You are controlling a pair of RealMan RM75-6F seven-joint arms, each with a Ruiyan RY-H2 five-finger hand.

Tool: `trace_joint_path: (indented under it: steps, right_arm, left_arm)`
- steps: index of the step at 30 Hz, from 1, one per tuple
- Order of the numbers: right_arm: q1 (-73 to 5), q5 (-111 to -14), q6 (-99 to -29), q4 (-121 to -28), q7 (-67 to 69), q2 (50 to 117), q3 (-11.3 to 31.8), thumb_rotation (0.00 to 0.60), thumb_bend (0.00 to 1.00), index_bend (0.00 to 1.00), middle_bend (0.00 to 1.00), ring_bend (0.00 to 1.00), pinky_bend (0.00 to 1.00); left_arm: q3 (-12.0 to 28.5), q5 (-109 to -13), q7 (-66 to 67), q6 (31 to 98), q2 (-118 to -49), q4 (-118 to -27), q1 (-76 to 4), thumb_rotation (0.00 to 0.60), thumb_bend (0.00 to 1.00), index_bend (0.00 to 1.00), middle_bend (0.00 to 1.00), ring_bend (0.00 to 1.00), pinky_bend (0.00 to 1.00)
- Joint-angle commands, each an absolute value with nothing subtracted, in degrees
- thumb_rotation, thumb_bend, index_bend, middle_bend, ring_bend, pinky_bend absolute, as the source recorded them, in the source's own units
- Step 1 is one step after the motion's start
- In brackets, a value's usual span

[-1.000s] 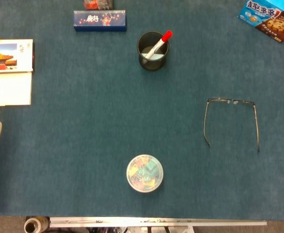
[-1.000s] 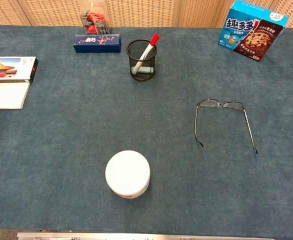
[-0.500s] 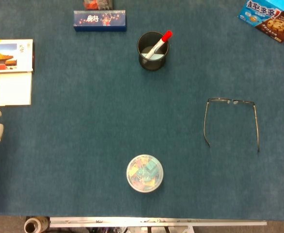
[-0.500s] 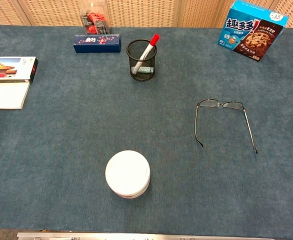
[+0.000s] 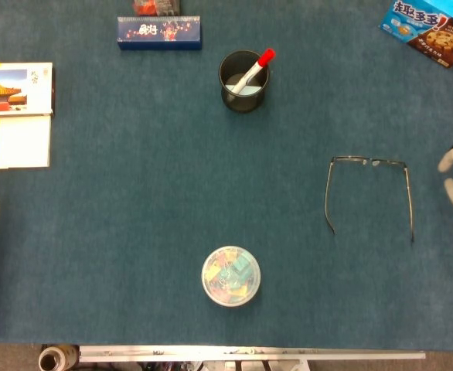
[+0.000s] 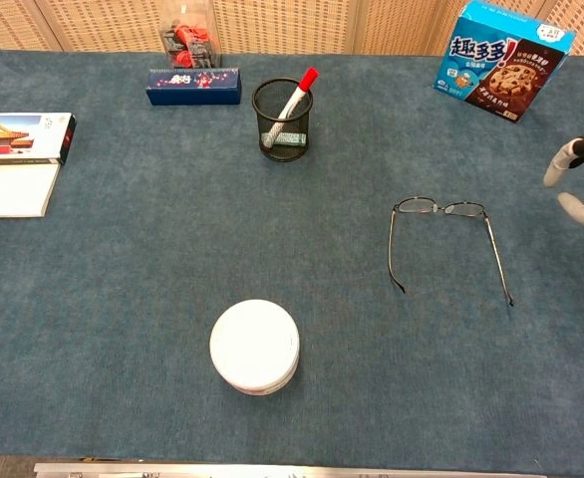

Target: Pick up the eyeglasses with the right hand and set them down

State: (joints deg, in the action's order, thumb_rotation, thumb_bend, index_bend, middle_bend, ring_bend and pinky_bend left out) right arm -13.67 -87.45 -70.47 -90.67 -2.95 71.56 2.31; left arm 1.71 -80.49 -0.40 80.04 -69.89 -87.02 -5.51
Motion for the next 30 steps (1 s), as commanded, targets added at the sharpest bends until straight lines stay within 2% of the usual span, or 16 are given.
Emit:
trace_joint_path:
  steps: [1, 15, 22, 30]
  right_arm:
    - [-14.95, -87.77, -68.99, -90.45, -2.6, 72.44, 2.17, 0.6, 0.39, 0.49, 0.42, 0.33, 0.55]
    - [-17.03, -87.66, -65.51, -91.19, 0.18, 73.81, 0.34, 0.6, 0.4, 0.49, 0.43, 0.33, 0.55]
    - [-18.36, -85.68, -61.63, -93.56, 3.22, 73.32, -0.43, 0.6, 0.39, 0.49, 0.43, 0.33, 0.55]
    - [-19.73, -83.78, -59.08, -93.83, 3.78, 74.07, -0.34, 0.6, 0.4, 0.45, 0.41, 0.33, 0.55]
  left_arm:
    - [1.65, -80.47, -0.55, 80.06, -69.89, -86.88, -5.38, 0.6, 0.33, 0.45, 0.39, 0.31, 0.45]
    - [1.43, -80.35, -1.39, 80.15, -69.93, -86.3, -4.73, 0.6, 0.33, 0.45, 0.39, 0.31, 0.45]
    - [1.36, -80.43, -1.99, 80.18, -70.08, -85.85, -4.48, 0.6, 0.33, 0.45, 0.39, 0.31, 0.45]
    - [1.22, -80.35, -2.8, 79.95, -70.21, -85.29, -4.21, 0.6, 0.33, 0.45, 0.39, 0.31, 0.45]
